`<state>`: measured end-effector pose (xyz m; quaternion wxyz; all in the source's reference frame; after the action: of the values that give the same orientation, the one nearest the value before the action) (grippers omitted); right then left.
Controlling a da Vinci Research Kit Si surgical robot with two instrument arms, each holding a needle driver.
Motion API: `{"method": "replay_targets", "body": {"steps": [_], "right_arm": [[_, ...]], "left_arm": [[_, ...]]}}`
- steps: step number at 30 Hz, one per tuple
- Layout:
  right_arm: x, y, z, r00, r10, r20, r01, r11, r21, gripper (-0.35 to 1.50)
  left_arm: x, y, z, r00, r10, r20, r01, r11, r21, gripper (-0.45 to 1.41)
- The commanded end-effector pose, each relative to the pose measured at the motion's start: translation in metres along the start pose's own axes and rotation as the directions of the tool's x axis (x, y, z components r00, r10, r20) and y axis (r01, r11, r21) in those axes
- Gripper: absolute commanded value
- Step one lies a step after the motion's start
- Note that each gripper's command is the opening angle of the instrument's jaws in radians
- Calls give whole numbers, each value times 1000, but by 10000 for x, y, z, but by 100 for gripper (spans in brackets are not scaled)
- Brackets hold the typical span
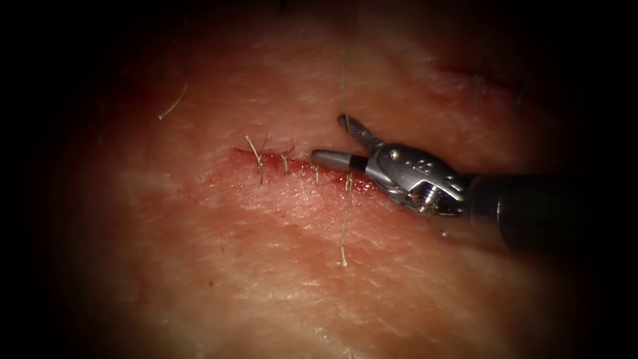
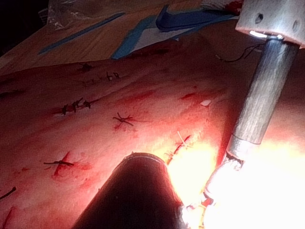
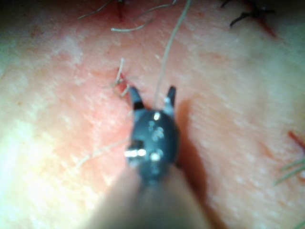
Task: Wound Closure
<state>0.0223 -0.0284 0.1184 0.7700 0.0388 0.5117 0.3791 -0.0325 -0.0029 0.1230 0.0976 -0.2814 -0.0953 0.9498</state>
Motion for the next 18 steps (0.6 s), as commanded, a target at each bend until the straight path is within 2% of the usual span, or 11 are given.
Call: {"method": "replay_targets", "body": {"steps": [1, 10, 14, 15, 17, 18], "right_arm": [[-4, -5, 10, 1000, 0, -2, 0, 1000, 6, 146], [-5, -13, 25, 1000, -3, -2, 3, 1000, 19, 146], [-6, -16, 30, 1000, -8, -7, 8, 999, 39, 140], [-7, -17, 30, 1000, -9, -7, 9, 999, 38, 133], [-9, -18, 28, 1000, -13, -11, 14, 998, 55, 88], [-10, -17, 27, 1000, -15, -12, 16, 998, 63, 39]], "left_arm": [[4, -3, 5, 1000, 2, -1, -2, 1000, 2, -45], [9, 2, 3, 1000, 10, -3, -10, 1000, 3, -45], [10, 4, 3, 1000, 17, -4, -17, 1000, 2, -45], [10, 5, 3, 1000, 17, -4, -17, 1000, 2, -45], [11, 6, 2, 1000, 18, -3, -18, 1000, 4, -45], [11, 6, 2, 1000, 18, -3, -18, 1000, 4, -45]]}}
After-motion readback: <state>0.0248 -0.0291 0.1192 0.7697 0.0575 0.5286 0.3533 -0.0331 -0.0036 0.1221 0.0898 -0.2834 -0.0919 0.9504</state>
